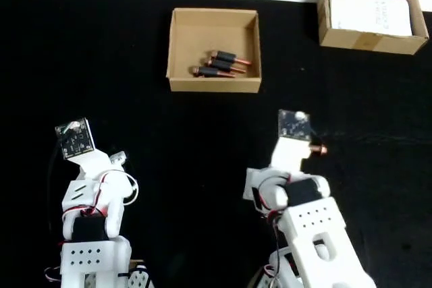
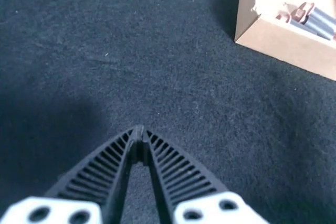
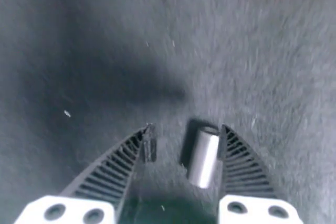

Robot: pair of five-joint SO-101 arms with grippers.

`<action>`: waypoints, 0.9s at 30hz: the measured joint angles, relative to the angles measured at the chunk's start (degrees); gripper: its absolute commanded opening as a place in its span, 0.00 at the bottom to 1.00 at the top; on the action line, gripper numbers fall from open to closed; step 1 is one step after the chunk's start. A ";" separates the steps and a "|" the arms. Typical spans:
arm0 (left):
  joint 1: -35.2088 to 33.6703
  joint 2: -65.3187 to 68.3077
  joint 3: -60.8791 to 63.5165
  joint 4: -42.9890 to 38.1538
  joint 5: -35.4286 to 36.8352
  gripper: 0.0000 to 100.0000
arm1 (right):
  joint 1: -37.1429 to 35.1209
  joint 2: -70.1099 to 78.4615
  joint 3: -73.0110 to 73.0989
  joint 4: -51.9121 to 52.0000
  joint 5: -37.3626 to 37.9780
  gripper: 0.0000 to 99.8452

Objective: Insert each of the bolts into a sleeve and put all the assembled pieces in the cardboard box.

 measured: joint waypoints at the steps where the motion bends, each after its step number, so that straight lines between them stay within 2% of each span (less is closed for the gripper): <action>1: 0.00 0.00 0.00 0.00 0.00 0.01 | -0.53 1.76 0.00 0.35 0.00 0.17; 12: 0.00 0.00 0.00 -0.09 0.00 0.01 | -0.97 14.77 -1.76 3.25 0.00 0.17; 27: 0.00 0.00 0.09 -0.09 0.00 0.01 | -0.97 16.44 -1.76 -2.11 0.00 0.17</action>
